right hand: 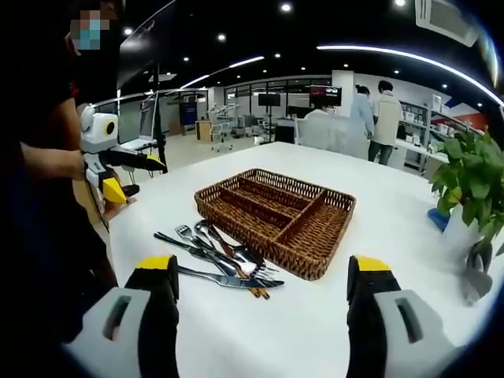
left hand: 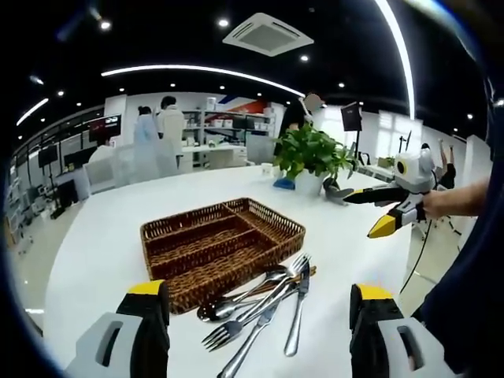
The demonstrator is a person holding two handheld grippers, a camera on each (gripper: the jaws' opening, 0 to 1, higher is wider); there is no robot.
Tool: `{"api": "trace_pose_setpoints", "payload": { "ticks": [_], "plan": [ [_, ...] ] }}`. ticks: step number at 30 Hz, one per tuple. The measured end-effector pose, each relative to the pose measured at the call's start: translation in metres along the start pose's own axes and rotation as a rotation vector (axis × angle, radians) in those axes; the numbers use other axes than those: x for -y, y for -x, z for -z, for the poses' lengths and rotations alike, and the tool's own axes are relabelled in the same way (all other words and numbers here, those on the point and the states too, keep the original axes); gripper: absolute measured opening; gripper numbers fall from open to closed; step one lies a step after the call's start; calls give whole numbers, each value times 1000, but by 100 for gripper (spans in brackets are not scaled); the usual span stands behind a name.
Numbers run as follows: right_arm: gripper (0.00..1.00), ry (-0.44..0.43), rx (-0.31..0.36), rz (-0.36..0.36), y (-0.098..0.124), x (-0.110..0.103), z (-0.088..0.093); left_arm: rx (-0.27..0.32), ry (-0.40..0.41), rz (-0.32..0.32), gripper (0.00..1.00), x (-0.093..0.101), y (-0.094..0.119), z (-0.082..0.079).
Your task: Arrange the knives, forks, and spoons in their matching storage slots by inserting each utensil handle-first until every utensil is classified and aligned in the correct compartment
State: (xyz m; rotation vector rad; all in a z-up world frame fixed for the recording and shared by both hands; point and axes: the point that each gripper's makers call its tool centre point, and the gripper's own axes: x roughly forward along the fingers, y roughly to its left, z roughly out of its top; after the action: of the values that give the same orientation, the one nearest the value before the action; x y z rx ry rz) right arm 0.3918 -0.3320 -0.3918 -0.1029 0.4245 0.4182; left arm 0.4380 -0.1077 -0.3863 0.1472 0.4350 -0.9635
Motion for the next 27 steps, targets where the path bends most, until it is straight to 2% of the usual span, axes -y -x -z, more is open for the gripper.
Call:
{"api": "trace_pose_setpoints", "payload": {
  "ticks": [14,17,20,23,27],
  "plan": [
    [92,-14,-27,14,2,4,9,-7,-10,6,100,-4,-3,-2],
    [90,1,-38,7,0,2,9,-11,-14,5,100,-4,-2,-1],
    [87,23,-101,-7,-3,1,15,-11,-16,-2,100,-2,1,2],
    [85,42,-114,-28,-7,0,15,-29,-36,-8,100,1,2,7],
    [81,92,-132,-57,-13,-3,14,-31,-24,-13,100,4,4,9]
  ]
}}
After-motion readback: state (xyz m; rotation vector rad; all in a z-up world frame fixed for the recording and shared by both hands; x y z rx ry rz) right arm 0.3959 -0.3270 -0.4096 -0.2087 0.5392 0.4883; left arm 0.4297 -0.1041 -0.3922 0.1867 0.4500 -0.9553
